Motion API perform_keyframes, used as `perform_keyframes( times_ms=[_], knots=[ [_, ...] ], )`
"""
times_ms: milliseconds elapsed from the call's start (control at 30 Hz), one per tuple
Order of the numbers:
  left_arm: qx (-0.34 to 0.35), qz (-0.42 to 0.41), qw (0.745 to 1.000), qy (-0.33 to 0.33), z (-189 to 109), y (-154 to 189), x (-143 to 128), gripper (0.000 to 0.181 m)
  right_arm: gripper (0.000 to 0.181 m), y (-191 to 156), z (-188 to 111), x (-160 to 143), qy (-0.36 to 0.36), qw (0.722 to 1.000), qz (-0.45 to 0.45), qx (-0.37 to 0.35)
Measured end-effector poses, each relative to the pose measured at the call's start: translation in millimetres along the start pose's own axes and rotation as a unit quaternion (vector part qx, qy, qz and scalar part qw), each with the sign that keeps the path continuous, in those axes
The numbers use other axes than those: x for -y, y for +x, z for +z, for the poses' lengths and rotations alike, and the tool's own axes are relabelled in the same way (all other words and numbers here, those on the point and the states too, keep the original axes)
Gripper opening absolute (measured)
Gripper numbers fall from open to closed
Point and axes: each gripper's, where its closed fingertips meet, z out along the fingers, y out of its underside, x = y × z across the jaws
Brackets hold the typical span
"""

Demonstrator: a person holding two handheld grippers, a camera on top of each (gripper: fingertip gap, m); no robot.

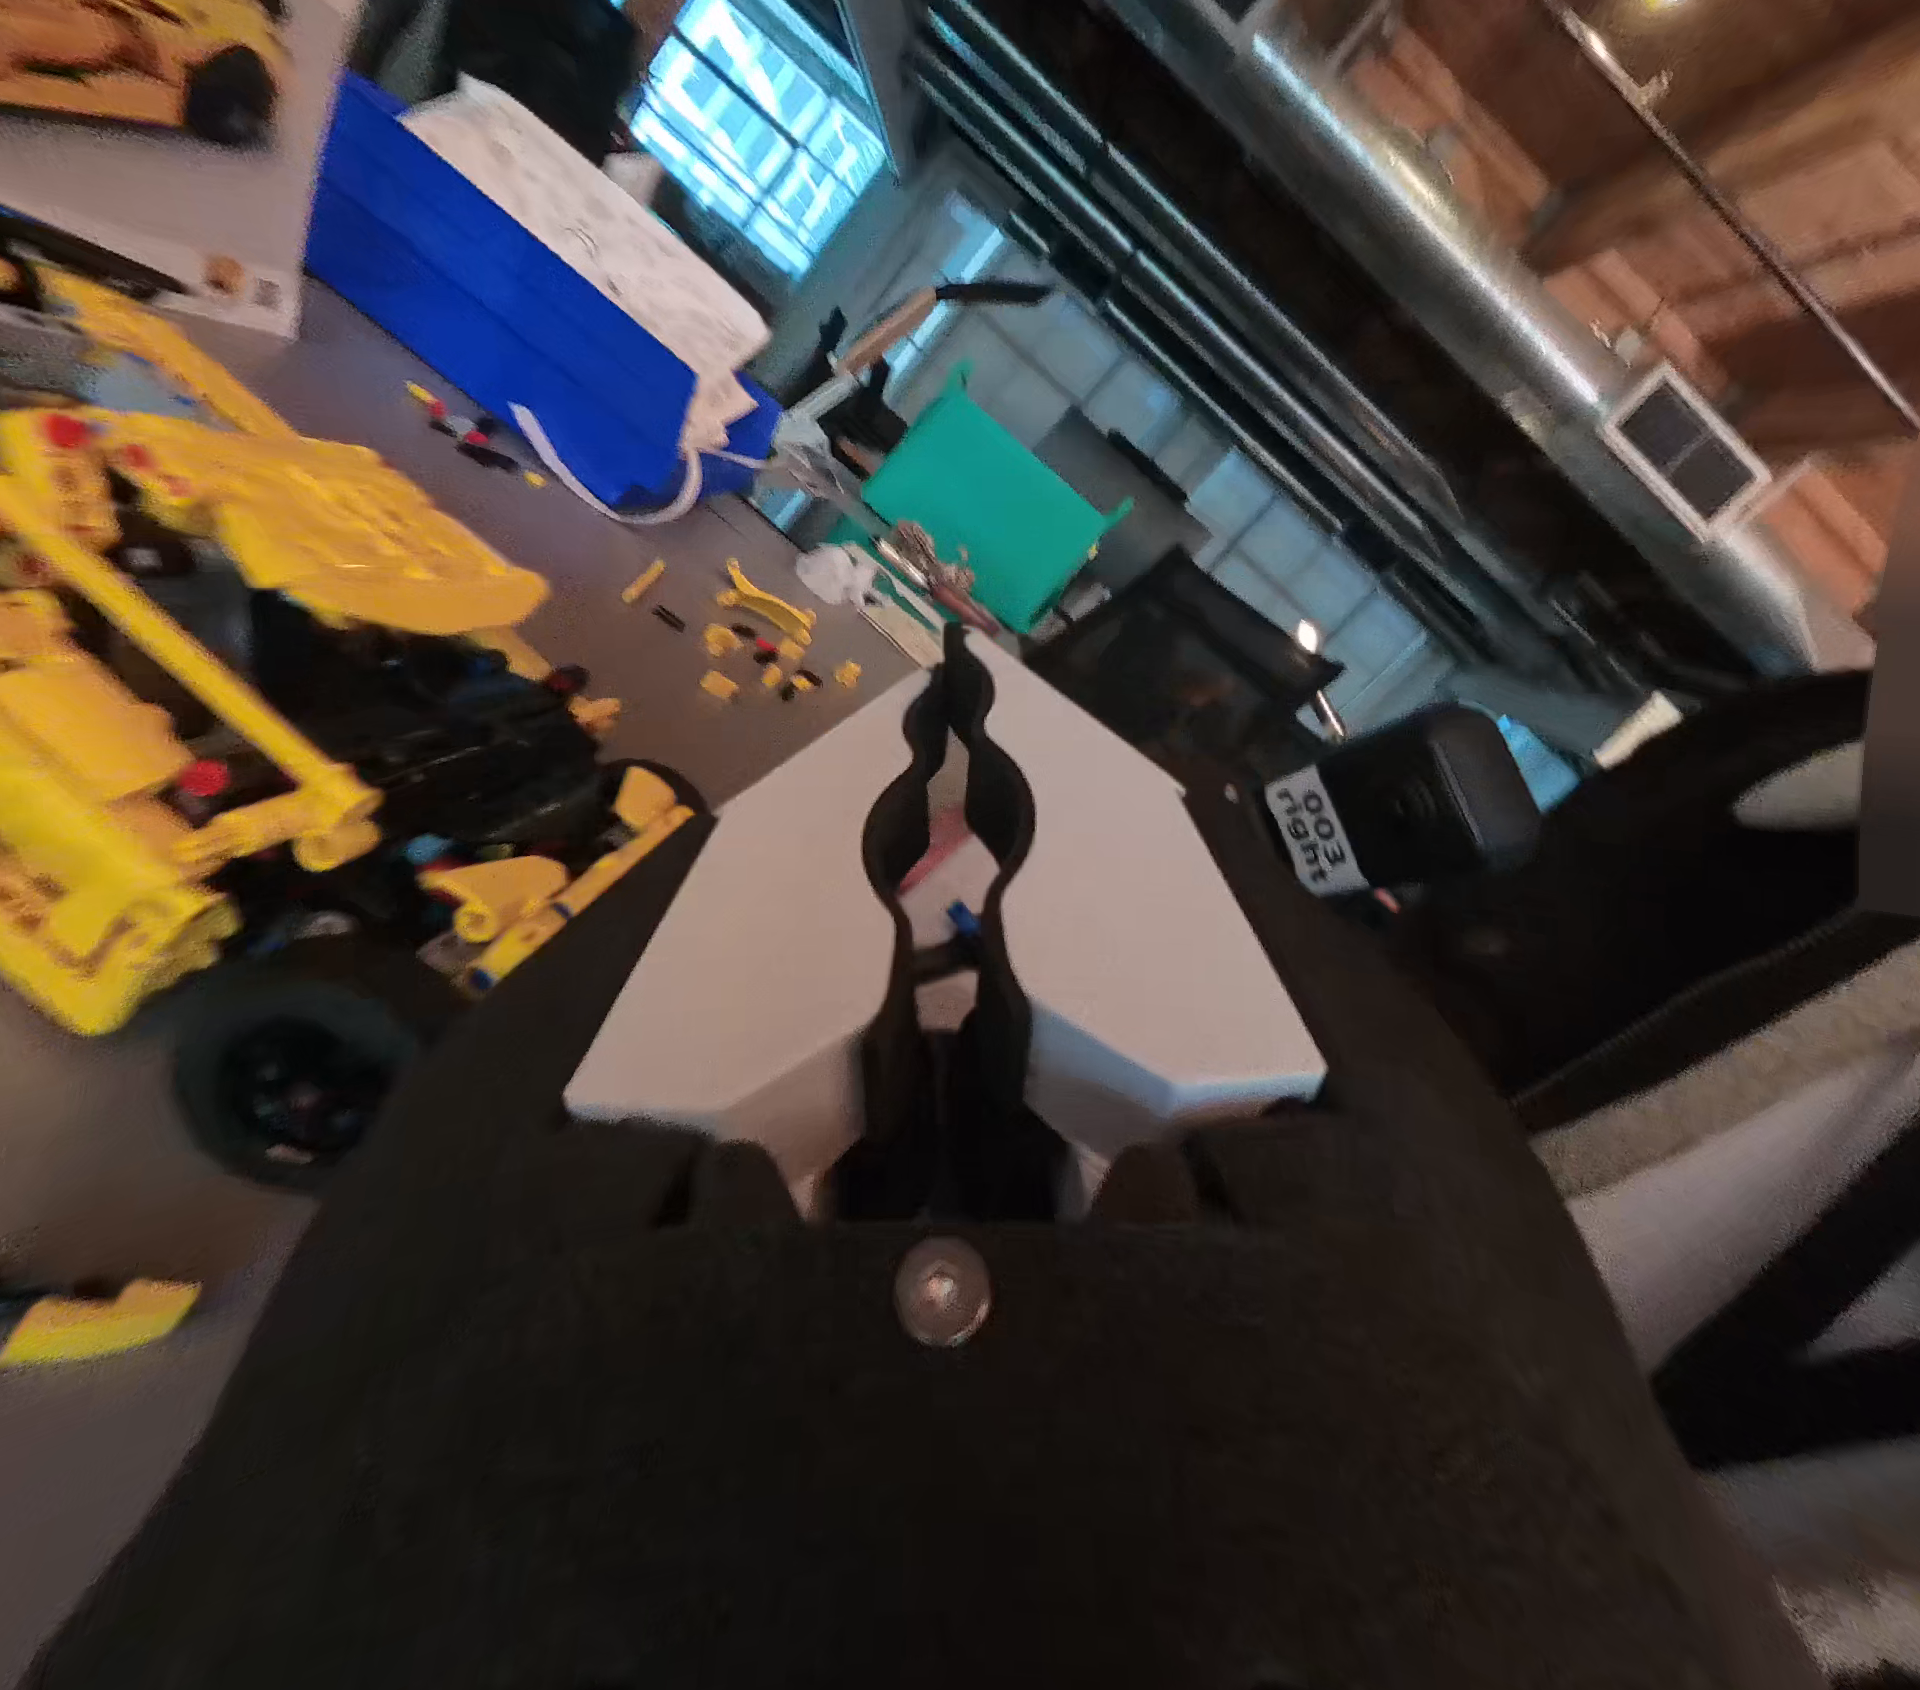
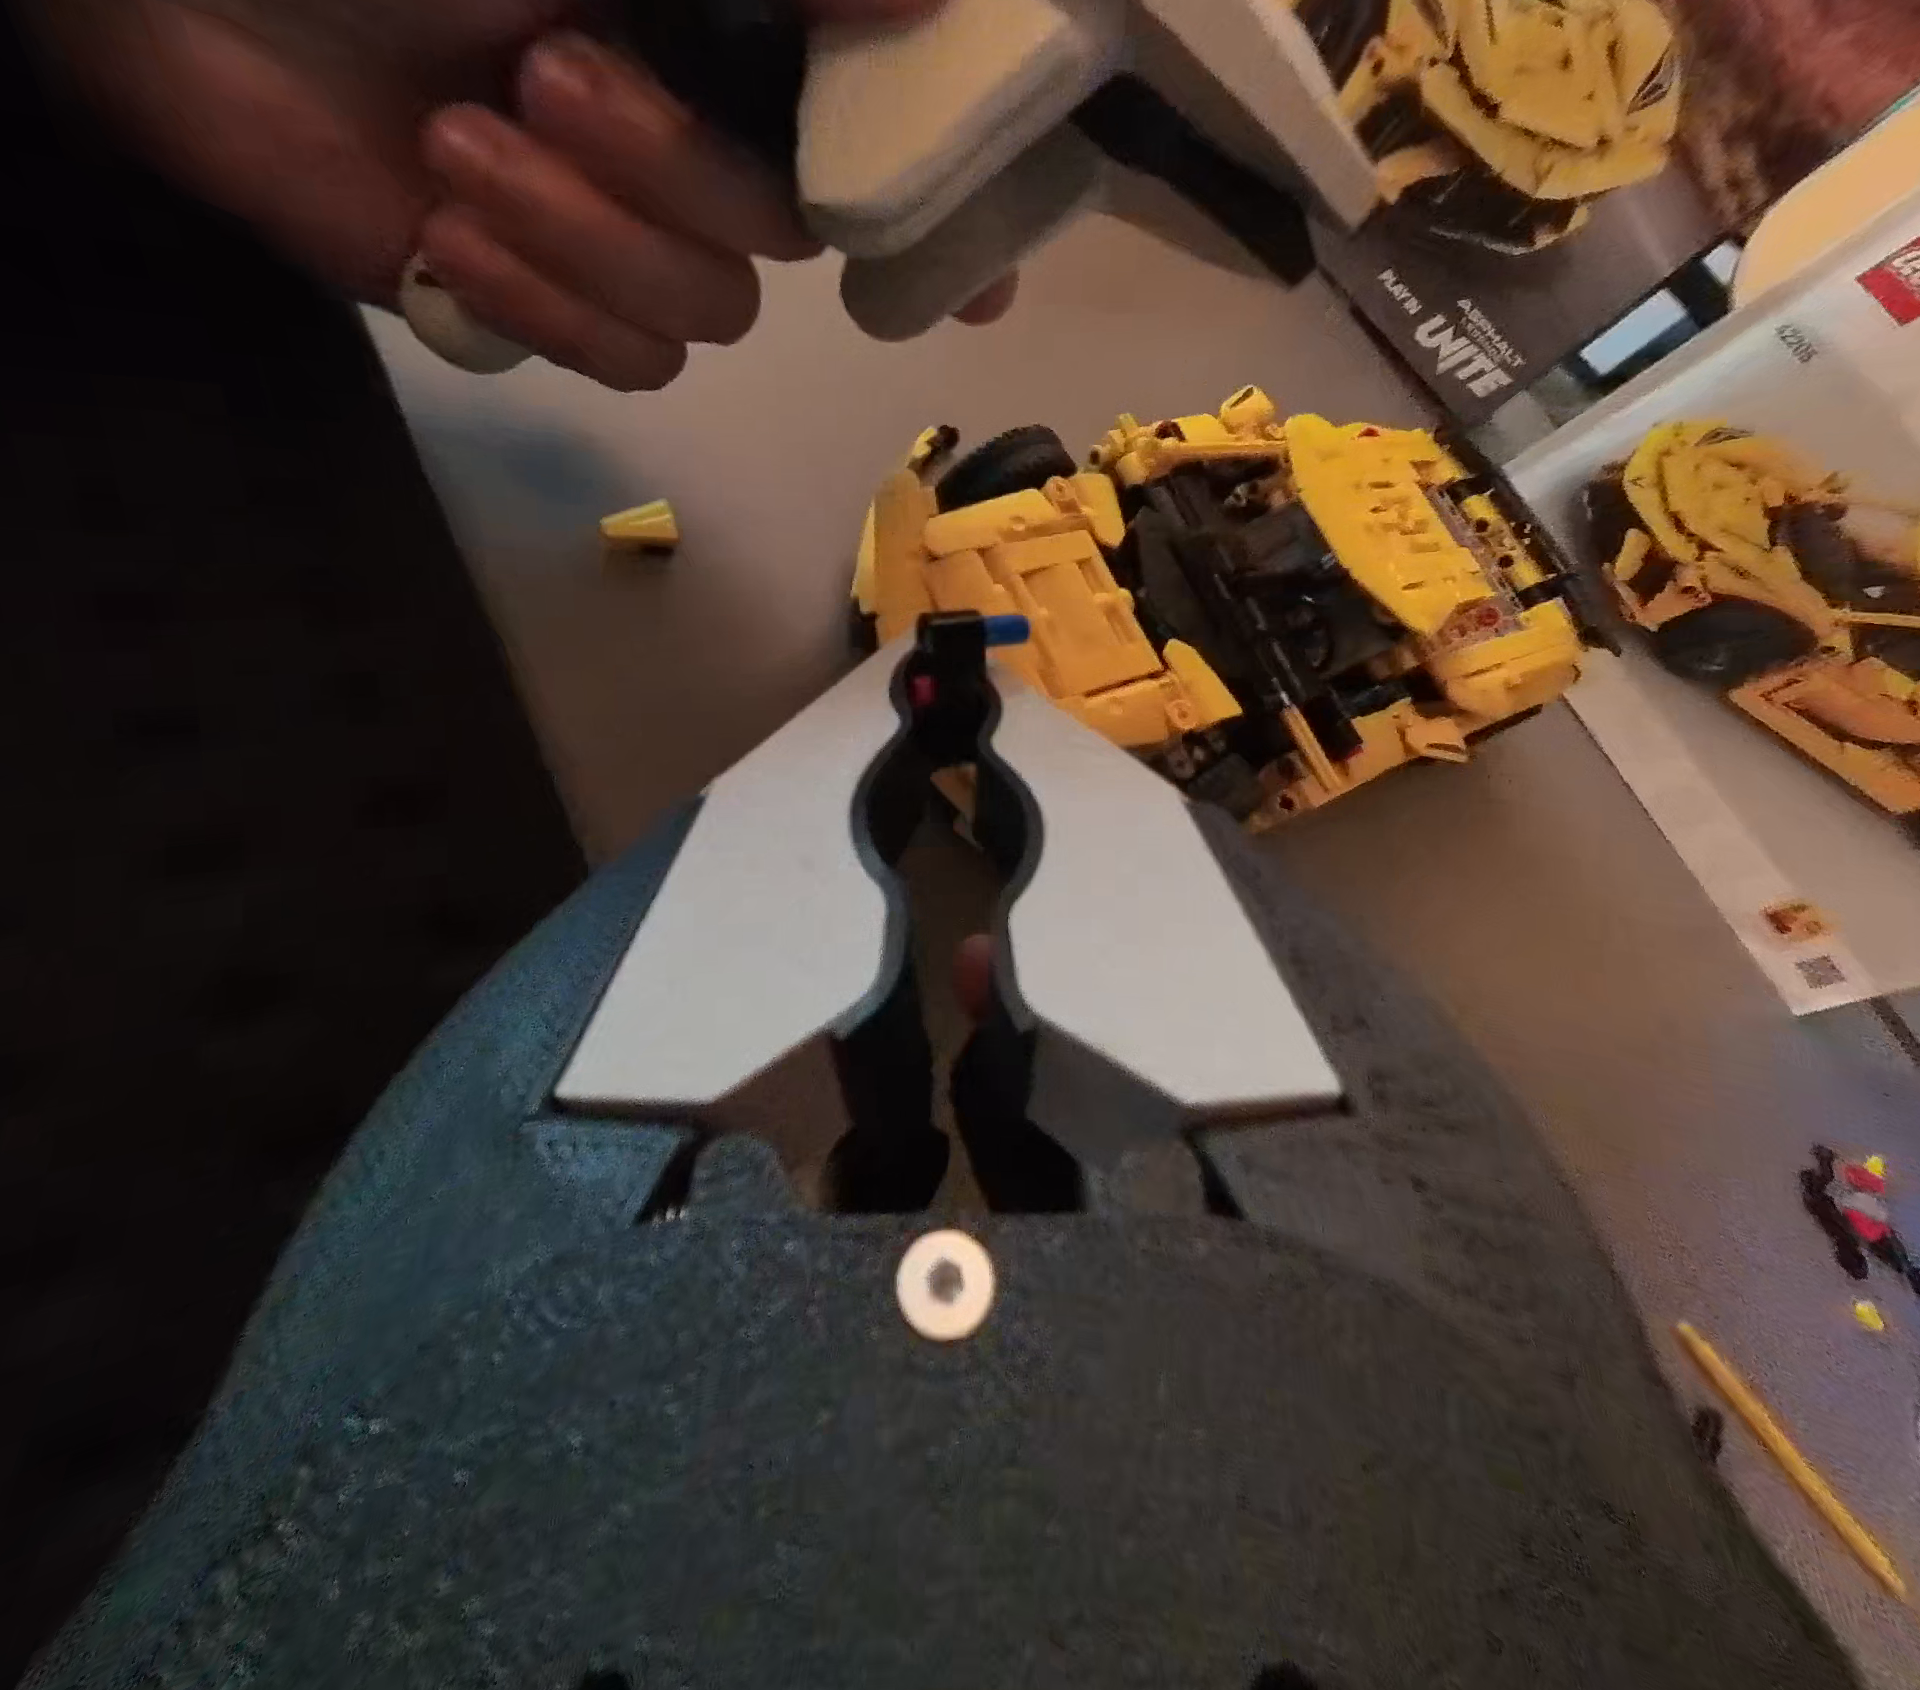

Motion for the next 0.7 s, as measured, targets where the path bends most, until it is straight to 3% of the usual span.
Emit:
perform_keyframes(
  times_ms=[200,233,300,333,700],
  knots=[
    [0.014,0.012,0.997,-0.079,11.2,-2.3,-28.8,0.000,0.001,22.5,-5.8,0.9,0.008,0.998,0.026,-0.057],
    [0.016,0.024,0.995,-0.099,14.7,-1.3,-36.0,0.004,0.001,29.8,-7.0,-0.2,0.005,0.996,0.024,-0.082],
    [0.029,0.058,0.989,-0.135,21.9,-0.7,-51.0,0.029,0.001,43.9,-10.5,-2.3,-0.007,0.990,0.007,-0.138],
    [0.034,0.074,0.986,-0.147,24.7,-0.4,-56.2,0.030,0.001,48.0,-12.1,-3.2,-0.015,0.987,-0.005,-0.159],
    [0.098,0.143,0.973,-0.154,27.7,-10.2,-57.8,0.020,0.001,58.0,-11.5,-10.3,-0.067,0.964,-0.091,-0.242]
  ],
)
